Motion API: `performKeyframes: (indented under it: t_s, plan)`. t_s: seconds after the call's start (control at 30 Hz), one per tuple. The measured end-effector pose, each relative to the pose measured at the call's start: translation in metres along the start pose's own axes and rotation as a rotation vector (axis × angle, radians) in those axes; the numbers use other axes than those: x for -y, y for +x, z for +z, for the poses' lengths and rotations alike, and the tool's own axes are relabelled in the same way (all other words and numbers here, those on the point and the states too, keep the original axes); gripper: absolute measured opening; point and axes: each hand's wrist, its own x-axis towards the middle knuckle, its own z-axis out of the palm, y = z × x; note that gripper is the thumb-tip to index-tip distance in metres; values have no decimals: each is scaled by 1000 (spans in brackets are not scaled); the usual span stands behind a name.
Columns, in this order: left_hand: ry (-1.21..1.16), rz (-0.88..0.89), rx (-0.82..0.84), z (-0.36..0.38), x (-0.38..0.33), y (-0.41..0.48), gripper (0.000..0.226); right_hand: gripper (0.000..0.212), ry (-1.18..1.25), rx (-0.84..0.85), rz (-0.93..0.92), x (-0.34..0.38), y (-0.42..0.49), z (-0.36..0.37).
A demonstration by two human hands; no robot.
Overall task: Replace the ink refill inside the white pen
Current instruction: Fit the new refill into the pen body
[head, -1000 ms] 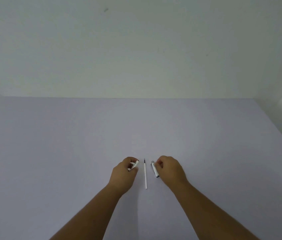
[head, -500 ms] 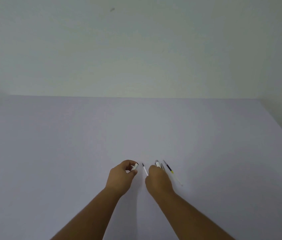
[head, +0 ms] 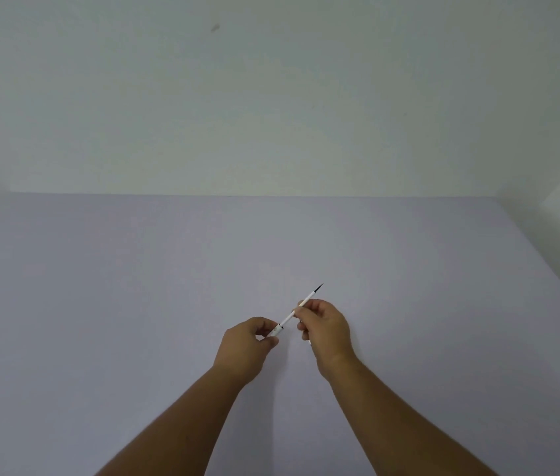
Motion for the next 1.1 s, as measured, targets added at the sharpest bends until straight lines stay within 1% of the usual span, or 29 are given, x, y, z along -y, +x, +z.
performKeyframes:
  t_s: [0.2,0.27,0.33,0.47,0.63,0.73,0.77,0.83,0.87,0.93,1.0,1.1]
  plan:
    - [-34,50,17,3,-11,-5,10,10,-80,136,30,1,-5,-5]
    - [-43,48,22,3,-12,-6,10,14,-4,94,49,4,-4,-8]
    - [-47,46,24,4,-14,-6,11,14,59,48,30,9,-2,-11]
    - [-62,57,26,6,-17,-6,12,19,-81,101,-47,11,-1,-14]
    - [-59,60,57,6,-18,-6,24,17,-121,152,-54,13,6,-17]
    - [-82,44,66,5,-17,-4,24,13,-115,66,-39,13,17,-24]
    - [-91,37,69,4,-17,-4,24,14,-186,15,-40,11,22,-27]
    - [-104,27,74,3,-16,-2,24,19,-484,-34,-51,4,30,-31]
    - [-107,24,73,2,-15,-2,24,20,-637,-24,-55,-1,32,-32]
    - [-108,15,70,2,-12,0,23,19,-851,16,-58,-10,33,-31]
    - [-116,0,72,2,-9,1,23,22,-1004,34,-76,-17,34,-30]
    - [-116,-16,81,2,-6,2,23,25,-1079,13,-91,-23,37,-28]
